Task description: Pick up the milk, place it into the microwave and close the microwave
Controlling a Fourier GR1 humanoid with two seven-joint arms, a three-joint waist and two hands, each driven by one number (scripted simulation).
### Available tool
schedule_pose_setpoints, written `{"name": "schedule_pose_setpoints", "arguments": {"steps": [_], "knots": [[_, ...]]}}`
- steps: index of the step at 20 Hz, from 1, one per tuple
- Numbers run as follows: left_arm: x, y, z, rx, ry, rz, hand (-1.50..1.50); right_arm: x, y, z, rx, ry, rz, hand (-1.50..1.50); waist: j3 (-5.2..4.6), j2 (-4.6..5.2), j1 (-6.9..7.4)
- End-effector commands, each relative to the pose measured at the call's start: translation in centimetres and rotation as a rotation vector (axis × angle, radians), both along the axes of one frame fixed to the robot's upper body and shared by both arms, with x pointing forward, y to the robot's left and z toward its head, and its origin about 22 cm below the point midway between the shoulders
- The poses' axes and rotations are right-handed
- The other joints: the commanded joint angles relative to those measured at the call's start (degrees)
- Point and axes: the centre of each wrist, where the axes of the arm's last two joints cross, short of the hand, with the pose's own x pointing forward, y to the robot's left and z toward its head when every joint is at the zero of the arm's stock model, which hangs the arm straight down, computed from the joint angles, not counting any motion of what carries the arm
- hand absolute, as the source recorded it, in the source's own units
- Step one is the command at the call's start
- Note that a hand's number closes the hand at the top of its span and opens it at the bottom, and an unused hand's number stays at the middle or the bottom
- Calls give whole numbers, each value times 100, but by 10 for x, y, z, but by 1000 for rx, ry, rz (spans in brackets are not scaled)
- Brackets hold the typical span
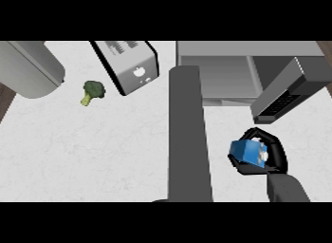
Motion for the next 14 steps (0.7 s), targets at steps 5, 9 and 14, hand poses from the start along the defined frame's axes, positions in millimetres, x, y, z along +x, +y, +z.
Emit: {"name": "schedule_pose_setpoints", "arguments": {"steps": [5, 9, 14], "knots": [[-13, -1, 8, 8, 15, 23, -150, 9, 48, 45, -25, -60, -28, 150, -1, -5, -4], [3, 1, -1, -7, 12, 14, -150, 40, 71, 72, -34, -76, -49, 150, 1, 8, 10], [-12, 27, -11, 5, 8, 5, -150, 69, 79, 99, -99, -84, -85, 150, 0, 10, 42]]}}
